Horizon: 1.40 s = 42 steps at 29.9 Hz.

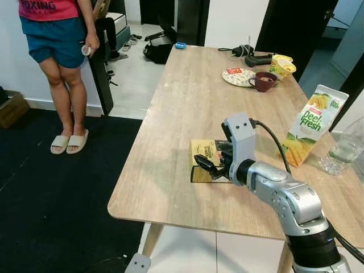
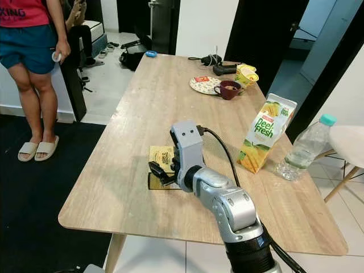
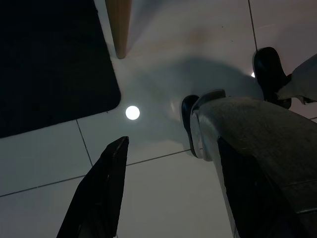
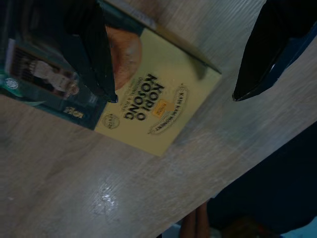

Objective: Restocking fridge

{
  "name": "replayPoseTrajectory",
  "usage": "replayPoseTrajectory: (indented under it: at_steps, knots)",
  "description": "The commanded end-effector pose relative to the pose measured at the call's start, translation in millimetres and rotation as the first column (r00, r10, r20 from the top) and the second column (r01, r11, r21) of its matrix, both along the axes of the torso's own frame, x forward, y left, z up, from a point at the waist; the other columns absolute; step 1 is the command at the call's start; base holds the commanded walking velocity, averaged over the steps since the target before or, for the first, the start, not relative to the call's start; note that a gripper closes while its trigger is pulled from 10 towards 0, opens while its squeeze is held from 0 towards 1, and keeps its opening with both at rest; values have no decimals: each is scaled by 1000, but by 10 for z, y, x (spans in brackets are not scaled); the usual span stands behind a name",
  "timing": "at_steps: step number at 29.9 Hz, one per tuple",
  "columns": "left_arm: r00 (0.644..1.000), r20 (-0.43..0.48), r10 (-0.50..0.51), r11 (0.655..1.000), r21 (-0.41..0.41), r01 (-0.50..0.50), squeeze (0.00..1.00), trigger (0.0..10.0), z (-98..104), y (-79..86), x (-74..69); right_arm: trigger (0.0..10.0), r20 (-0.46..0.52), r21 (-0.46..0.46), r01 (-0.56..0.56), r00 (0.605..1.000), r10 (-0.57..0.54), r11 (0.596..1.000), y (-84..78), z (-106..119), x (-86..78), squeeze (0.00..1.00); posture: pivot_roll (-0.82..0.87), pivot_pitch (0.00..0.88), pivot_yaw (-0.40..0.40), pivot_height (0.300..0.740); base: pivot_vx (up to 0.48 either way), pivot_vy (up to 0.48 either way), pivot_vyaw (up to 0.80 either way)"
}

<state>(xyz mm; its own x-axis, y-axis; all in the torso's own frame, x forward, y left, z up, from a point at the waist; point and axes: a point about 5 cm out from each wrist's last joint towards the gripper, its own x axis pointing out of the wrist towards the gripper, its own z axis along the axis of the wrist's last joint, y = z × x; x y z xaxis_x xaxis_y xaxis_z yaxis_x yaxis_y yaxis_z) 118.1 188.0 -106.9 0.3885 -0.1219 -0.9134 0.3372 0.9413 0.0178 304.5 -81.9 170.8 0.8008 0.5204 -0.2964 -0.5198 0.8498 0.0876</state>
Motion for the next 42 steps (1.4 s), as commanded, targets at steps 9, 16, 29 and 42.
replayPoseTrajectory:
  at_steps: [9,16,29,42]
  knots:
    - [991,-126,-34,998,-53,27,0,10000,-104,-184,-319,10000,-94,-55,252,962,-256,966,-306,-235,152,0,1,0,-134,740,0,0,0]
    - [991,-129,-35,998,-53,28,0,10000,-107,-183,-332,10000,-184,18,345,924,-336,938,-381,-322,207,0,4,0,-137,740,0,0,0]
    - [991,-127,-33,998,-50,27,0,10000,-106,-178,-327,10000,-272,-65,303,911,-309,951,-371,-473,160,0,8,0,-143,740,0,0,0]
    - [991,-128,-30,998,-57,23,0,10000,-108,-201,-332,10000,-240,105,335,922,-303,936,-376,-256,285,0,7,0,-143,740,0,0,0]
